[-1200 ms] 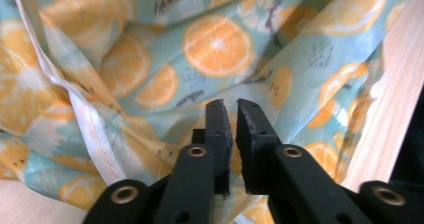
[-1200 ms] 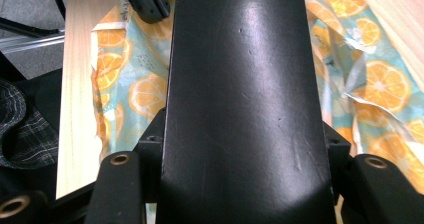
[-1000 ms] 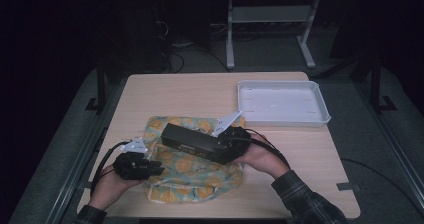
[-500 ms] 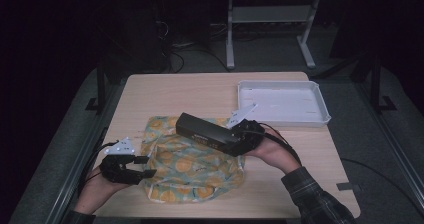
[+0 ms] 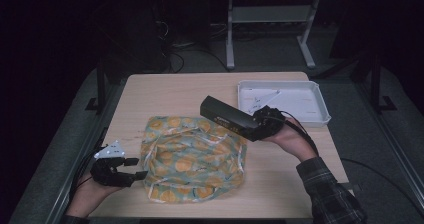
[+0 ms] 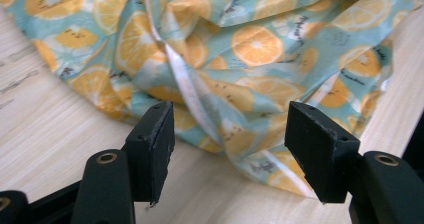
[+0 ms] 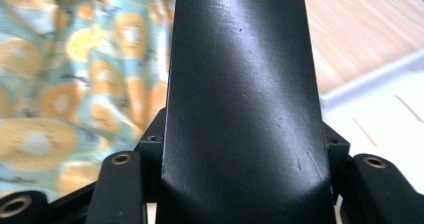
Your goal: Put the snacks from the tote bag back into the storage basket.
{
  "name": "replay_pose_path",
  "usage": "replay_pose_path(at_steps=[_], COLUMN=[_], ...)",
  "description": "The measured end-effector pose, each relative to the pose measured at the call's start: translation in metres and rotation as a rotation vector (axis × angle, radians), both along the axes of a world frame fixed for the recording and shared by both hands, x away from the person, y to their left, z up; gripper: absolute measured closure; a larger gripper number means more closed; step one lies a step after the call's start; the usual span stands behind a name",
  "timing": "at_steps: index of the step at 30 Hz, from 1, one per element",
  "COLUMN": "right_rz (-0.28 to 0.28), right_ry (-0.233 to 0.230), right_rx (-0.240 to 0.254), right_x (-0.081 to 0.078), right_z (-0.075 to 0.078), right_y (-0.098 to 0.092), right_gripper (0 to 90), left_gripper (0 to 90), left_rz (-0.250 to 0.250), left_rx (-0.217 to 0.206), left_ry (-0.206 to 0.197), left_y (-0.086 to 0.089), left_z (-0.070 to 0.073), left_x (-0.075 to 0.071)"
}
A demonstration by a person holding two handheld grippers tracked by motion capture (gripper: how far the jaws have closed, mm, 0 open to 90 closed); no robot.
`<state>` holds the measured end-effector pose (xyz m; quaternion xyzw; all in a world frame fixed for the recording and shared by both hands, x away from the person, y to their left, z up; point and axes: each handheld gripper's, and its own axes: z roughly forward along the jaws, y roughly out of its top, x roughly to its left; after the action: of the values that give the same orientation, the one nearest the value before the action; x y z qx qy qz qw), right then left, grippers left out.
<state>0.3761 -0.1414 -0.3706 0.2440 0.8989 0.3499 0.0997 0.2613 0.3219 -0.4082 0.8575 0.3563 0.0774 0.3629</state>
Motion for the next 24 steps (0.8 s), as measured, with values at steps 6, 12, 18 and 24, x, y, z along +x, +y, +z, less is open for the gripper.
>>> replay_pose_path(at_steps=[6,12,18,24], right_rz=[-0.086,-0.141,-0.18,-0.223], right_ry=[-0.006,-0.004,0.009,0.029], right_rx=[0.008,-0.036,-0.037,-0.057], right_x=[0.018,0.033,0.045,0.057], right_z=[0.0,-0.006,-0.009,-0.015], right_y=[-0.037,-0.064,-0.084,-0.102], right_gripper=[42.1,42.0,42.0,41.8], left_gripper=[36.6,36.9,37.0,36.8], left_rz=[0.022,0.038,0.035,0.04], left_rx=[-0.009,-0.009,-0.001,-0.006], left_ry=[-0.001,0.004,0.005,-0.001], left_y=[0.005,0.009,0.011,0.01], left_z=[-0.003,-0.005,-0.005,-0.006], left_x=[0.002,0.004,0.006,0.008])
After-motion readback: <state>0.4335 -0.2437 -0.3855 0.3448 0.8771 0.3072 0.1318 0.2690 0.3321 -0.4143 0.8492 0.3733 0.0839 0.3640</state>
